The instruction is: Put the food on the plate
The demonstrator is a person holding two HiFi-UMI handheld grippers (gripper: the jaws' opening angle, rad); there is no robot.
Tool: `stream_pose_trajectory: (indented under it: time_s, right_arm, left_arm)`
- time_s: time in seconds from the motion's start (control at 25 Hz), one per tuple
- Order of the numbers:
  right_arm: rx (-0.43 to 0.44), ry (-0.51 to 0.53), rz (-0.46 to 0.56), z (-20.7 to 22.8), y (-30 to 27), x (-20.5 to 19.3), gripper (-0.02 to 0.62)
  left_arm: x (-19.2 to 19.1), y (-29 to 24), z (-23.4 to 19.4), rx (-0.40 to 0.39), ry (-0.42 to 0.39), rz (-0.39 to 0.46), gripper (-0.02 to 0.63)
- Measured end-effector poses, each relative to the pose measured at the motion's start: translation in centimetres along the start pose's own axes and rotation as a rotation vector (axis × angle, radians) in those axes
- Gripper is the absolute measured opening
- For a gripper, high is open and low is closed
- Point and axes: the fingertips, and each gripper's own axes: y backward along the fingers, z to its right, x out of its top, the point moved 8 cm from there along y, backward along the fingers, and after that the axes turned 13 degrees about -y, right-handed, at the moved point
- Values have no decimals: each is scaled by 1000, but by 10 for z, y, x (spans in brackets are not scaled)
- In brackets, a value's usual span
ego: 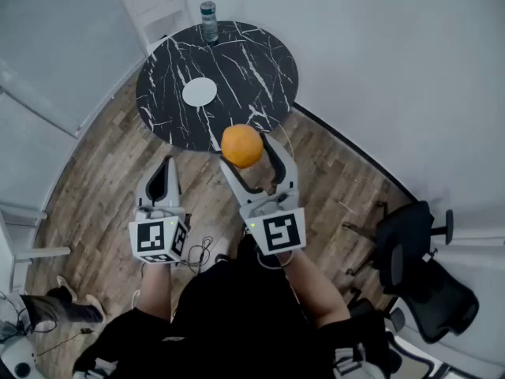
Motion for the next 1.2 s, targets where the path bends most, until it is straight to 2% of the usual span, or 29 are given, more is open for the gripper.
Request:
stream_pose_trajectory:
  time_s: [0.16,0.36,0.6,1.2]
  right_arm:
    - [35,-1,17,23,-13,-1,316]
    - [77,-33,-9,56,-26,-6,316]
    - [101,-37,-44,91,-41,-19,317]
    - [127,-39,-125,136,-87,-47,316]
  left_arm:
    - [2,-27,9,-9,-11,-12,0]
    - [5,-56,17,-32,28,-40,0]
    - [2,-77,24,6,7,-73,0]
    - [-25,-138,16,-13,48,-163,0]
